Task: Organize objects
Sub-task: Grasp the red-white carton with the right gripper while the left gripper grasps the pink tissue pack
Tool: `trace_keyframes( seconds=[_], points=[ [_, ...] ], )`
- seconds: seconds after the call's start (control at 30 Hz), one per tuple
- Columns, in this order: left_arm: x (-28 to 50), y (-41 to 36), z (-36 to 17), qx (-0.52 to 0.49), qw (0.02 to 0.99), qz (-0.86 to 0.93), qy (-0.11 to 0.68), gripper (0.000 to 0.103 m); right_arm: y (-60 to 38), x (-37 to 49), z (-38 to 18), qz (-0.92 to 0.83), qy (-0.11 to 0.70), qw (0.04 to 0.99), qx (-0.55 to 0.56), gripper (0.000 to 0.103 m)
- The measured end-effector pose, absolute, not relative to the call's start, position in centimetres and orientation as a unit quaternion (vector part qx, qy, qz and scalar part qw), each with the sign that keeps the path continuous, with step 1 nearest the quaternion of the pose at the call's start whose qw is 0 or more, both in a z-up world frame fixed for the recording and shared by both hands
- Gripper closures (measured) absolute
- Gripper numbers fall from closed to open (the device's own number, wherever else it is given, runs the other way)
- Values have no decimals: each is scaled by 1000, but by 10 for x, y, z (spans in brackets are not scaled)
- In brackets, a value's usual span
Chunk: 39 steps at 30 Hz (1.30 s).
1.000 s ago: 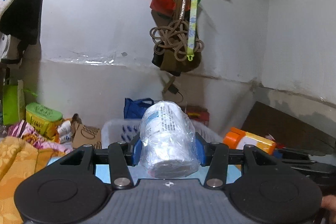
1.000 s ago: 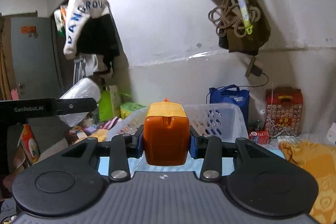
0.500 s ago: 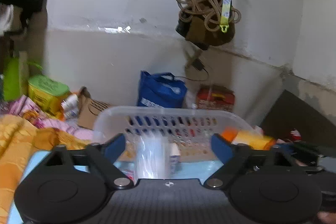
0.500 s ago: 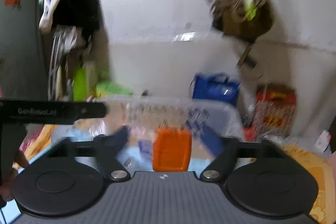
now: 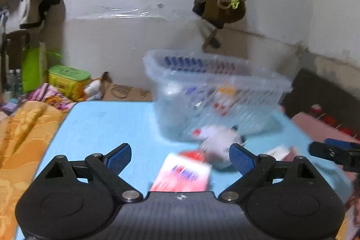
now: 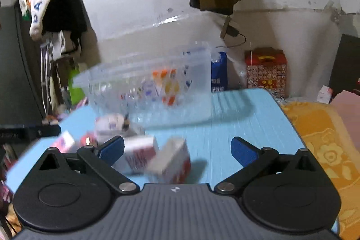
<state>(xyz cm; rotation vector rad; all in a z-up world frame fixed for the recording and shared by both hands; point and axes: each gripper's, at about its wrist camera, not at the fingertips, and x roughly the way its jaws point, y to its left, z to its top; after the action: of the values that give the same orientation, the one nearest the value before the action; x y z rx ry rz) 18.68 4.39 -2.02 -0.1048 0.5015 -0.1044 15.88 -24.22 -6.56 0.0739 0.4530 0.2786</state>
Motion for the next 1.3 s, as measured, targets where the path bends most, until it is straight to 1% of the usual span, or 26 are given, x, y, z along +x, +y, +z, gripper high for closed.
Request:
trace_keyframes(
  seconds=[0.1, 0.2, 0.33, 0.5, 0.6, 0.63, 0.7, 0.73, 0.77, 0.8, 0.83, 0.87, 1.0, 1.07, 1.1, 1.3],
  points=[
    [183, 50, -29, -46, 967, -31, 249, 7, -229, 160, -69, 137, 251, 958, 6, 0],
    [182, 48, -40, -25, 962, -24, 270, 7, -220, 166, -73, 141, 263, 954, 11, 0],
    [182, 43, -50, -1, 959, -27, 281, 7, -210, 171, -78, 147, 274, 950, -17, 0],
    [179, 41, -55, 8, 959, -29, 283, 7, -206, 177, -81, 149, 278, 949, -16, 18],
    [178, 34, -59, 20, 957, -41, 287, 8, -203, 180, -82, 153, 282, 947, -11, 27],
    [177, 30, -60, 29, 957, -44, 286, 8, -201, 181, -83, 155, 283, 946, -14, 29],
    [172, 25, -61, 46, 958, -48, 279, 9, -198, 181, -84, 155, 283, 946, -28, 40],
    [170, 23, -60, 51, 959, -49, 274, 10, -196, 181, -85, 153, 283, 946, -35, 43],
    [168, 21, -60, 53, 960, -50, 271, 11, -195, 181, -85, 151, 284, 946, -39, 49],
    [166, 21, -59, 54, 960, -53, 268, 13, -195, 181, -85, 147, 287, 946, -40, 52],
    [165, 19, -59, 56, 961, -55, 267, 18, -195, 182, -85, 144, 290, 945, -38, 52],
    [165, 19, -59, 59, 960, -56, 267, 20, -195, 182, -84, 141, 291, 946, -36, 52],
    [166, 15, -60, 67, 959, -49, 269, 20, -193, 184, -83, 122, 284, 950, -36, 51],
    [166, 16, -59, 65, 960, -50, 266, 29, -191, 186, -84, 123, 285, 950, -39, 52],
    [166, 16, -59, 66, 961, -48, 265, 39, -190, 186, -85, 123, 288, 949, -43, 60],
    [161, 24, -54, 52, 965, -49, 252, 42, -196, 182, -80, 124, 285, 949, -48, 65]
  ],
)
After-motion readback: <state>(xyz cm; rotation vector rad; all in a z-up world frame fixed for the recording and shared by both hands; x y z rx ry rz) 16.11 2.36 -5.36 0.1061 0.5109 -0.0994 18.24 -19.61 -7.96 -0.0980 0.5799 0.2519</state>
